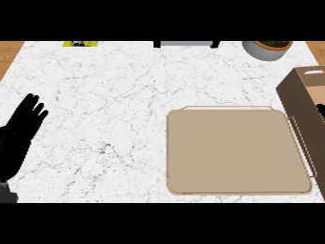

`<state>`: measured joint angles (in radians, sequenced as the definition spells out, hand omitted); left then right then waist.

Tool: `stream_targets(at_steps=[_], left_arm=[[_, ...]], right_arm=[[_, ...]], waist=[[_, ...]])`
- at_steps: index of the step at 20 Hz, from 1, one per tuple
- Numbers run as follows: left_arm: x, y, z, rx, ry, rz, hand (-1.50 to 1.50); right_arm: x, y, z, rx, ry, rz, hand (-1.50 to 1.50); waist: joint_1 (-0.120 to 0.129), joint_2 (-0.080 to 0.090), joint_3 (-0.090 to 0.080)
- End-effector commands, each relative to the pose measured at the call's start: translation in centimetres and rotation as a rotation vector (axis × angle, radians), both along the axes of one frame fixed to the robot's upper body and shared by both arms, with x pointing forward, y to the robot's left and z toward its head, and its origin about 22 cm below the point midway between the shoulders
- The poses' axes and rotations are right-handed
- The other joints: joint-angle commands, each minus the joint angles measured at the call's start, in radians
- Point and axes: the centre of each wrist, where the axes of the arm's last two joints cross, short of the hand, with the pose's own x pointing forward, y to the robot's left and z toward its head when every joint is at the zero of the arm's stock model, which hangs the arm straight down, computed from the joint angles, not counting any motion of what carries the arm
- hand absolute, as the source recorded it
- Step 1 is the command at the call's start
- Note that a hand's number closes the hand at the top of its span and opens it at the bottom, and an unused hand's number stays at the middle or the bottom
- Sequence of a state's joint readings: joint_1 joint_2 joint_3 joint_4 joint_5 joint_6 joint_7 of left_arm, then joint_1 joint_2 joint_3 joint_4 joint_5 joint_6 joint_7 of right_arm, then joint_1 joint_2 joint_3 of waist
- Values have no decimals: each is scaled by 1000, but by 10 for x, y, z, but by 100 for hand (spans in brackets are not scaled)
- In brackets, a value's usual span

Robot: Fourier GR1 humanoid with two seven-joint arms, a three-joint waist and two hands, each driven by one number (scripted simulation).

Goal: Pick the pear from the tray and place it in the cardboard box

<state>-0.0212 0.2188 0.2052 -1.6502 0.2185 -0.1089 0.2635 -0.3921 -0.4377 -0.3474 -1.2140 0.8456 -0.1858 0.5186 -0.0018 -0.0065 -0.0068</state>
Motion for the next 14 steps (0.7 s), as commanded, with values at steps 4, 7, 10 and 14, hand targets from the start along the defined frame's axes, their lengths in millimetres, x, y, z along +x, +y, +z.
stream_targets(at_steps=[4,7,10,14], left_arm=[[1,9,6,-13,14,29,0],[6,2,8,0,-10,13,0],[-2,-5,2,-21,5,21,0],[10,-10,6,15,15,10,0]], right_arm=[[-19,-3,16,131,-414,-150,-150],[-35,-9,22,161,-530,-164,-150],[-70,-24,20,195,-550,-186,-150],[-112,-71,37,232,-581,-208,-150]], waist=[[-12,1,7],[-13,3,7],[-12,2,7],[-18,4,7]])
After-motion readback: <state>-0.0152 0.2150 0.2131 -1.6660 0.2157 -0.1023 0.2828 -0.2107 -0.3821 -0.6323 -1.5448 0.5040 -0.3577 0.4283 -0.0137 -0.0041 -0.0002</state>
